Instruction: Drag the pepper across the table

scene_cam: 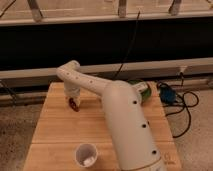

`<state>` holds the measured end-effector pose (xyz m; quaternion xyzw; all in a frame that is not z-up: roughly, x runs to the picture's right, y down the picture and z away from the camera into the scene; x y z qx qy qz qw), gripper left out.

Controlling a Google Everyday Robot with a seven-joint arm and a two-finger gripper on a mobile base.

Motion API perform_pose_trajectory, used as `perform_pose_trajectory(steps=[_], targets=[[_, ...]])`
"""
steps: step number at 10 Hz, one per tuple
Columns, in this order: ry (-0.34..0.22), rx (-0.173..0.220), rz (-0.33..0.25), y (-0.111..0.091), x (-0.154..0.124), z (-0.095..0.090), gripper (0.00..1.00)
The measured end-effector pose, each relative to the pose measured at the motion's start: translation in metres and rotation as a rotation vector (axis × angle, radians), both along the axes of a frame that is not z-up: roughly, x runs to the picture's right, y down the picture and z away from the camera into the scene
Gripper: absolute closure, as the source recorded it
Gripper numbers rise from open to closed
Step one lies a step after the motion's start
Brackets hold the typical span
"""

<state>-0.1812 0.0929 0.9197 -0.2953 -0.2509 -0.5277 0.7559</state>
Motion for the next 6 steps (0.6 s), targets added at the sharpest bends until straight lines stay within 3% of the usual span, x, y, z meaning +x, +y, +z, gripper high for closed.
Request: perform_pose_trajectory(steps=[1, 6], targets=[[0.009, 0.003, 0.003, 0.002, 0.015, -0.002, 0.96], [0.009, 0.012, 0.018, 0.007, 0.041, -0.01, 0.97]])
